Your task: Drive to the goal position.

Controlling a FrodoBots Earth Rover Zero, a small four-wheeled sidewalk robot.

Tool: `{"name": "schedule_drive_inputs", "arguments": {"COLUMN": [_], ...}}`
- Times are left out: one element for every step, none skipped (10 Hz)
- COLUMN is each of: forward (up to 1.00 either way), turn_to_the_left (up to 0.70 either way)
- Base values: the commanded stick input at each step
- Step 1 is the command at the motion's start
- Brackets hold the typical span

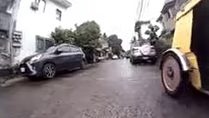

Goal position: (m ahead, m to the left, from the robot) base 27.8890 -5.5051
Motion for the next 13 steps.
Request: {"name": "schedule_drive_inputs", "arguments": {"forward": [1.0, 1.0, 1.0, 1.0, 1.0, 1.0, 1.0, 1.0, 1.0, 1.0, 1.0, 1.0, 1.0], "turn_to_the_left": [0.0, 0.0, 0.0, 0.0, 0.0, 0.0, 0.0, 0.0, 0.0, 0.0, 0.0, 0.0, 0.0]}}
